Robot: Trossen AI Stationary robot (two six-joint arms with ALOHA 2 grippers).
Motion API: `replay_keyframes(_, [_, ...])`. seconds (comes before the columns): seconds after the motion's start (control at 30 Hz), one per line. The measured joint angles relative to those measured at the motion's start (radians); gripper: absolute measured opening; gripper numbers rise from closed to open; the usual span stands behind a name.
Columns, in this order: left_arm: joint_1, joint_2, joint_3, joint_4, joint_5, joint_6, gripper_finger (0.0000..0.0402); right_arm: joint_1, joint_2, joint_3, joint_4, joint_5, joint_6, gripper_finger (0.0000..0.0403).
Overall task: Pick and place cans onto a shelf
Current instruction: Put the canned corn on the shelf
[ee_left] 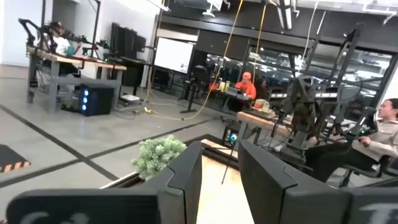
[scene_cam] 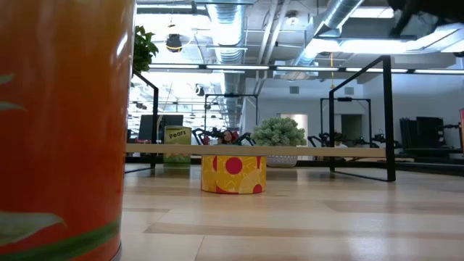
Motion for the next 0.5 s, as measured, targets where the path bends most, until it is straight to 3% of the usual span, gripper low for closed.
replay_keyframes(0.23, [0.000,0.000,0.000,0.000,-0.032,-0.002,0.0093,-0.029,0.357,0.265,-0.157,0.026,-0.065,0.0033])
replay_keyframes(0.5, [0.000,0.000,0.000,0.000,-0.031,-0.003,0.0093,-0.129,0.724,0.650,-0.507,-0.030,-0.068,0.0033])
